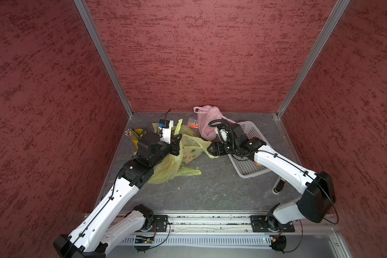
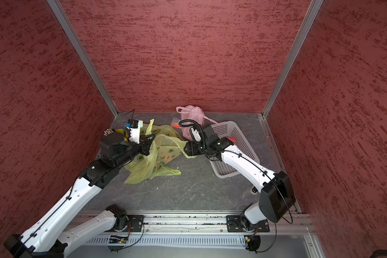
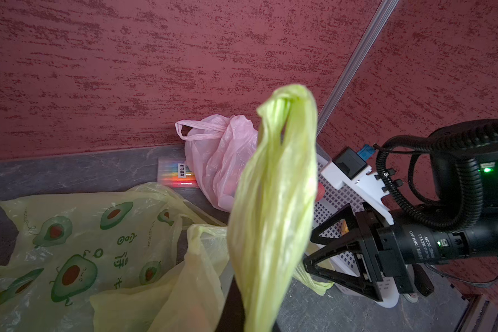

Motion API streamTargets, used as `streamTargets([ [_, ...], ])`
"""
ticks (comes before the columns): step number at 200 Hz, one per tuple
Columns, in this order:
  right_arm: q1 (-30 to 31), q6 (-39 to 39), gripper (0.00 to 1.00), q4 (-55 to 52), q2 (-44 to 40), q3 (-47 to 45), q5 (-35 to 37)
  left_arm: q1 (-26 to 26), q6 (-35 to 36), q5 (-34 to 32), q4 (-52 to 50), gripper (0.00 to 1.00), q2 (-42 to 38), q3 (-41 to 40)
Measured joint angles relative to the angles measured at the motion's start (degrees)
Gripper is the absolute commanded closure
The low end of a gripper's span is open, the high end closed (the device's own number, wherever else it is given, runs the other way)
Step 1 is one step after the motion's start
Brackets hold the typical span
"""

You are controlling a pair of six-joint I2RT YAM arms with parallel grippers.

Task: Place the peach into a plastic bag & tie a knot
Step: Adjust the plastic bag at the center of the board.

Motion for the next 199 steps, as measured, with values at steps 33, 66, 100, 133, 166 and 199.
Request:
streamTargets([
  [33,2.01,-0.76,0.28,0.59,0.0,-0.04,-1.68,0.92,-0.44,1.36,-0.04,1.0,-0.09,0.0],
  [66,3.74,-1.2,0.33,0.57,0.0,-0.04,-2.54,1.33,-0.87,2.16,-0.07,1.0,-0.09,0.0],
  [100,4.37,-1.46,0.54,-0.15,0.0,-0.04,-1.92,2.08,-1.07,2.78,-0.55,1.0,-0.46,0.0],
  [133,4.39,-1.46,0.84,-1.99,0.0,0.07,1.55,3.56,-1.27,3.74,-1.73,1.0,-1.46,0.0],
  [166,4.42,-0.13,0.99,-4.96,-2.71,3.96,2.27,5.46,-1.29,5.01,-5.14,1.0,-2.73,0.7],
  [199,4.42,4.13,1.0,-4.44,-5.18,18.34,-4.22,7.1,-1.42,9.35,-10.38,1.0,-3.32,5.2],
])
